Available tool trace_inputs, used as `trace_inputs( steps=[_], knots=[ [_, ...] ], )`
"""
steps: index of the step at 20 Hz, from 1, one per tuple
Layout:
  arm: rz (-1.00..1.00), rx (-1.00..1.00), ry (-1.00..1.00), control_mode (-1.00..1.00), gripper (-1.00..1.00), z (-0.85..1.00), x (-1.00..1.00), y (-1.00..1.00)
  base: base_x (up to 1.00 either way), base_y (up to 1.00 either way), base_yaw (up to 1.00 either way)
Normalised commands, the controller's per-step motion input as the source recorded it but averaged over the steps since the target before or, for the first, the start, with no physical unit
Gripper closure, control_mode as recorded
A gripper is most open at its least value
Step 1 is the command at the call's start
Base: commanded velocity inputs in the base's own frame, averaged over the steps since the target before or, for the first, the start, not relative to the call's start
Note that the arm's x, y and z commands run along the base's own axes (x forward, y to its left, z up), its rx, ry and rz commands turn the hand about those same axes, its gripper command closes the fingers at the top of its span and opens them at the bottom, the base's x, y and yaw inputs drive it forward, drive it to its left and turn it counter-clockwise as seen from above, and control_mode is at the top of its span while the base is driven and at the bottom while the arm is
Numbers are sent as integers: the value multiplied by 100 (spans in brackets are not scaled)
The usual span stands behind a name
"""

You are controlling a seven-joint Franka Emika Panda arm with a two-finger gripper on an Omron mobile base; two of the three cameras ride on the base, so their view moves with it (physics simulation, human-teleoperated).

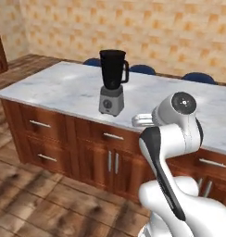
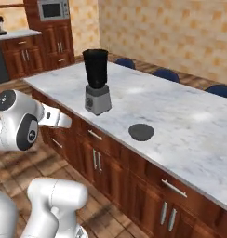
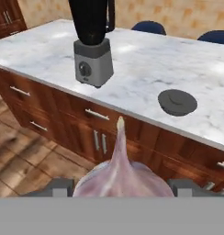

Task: Grab the lime and garlic from the fridge, place them in the blender, close the lid, and turn on the blender to create a marinade.

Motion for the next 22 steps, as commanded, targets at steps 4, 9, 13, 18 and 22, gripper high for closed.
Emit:
trace_inputs(
  steps=[4,9,13,18,22],
  knots=[
    [0,0,0,100,100,0,0,0,89,100,-56],
    [0,0,0,100,100,0,0,0,76,97,-55],
    [0,0,0,100,100,0,0,0,64,78,-51],
    [0,0,0,100,100,0,0,0,47,31,-37],
    [0,0,0,100,100,0,0,0,55,4,-6]
  ],
)
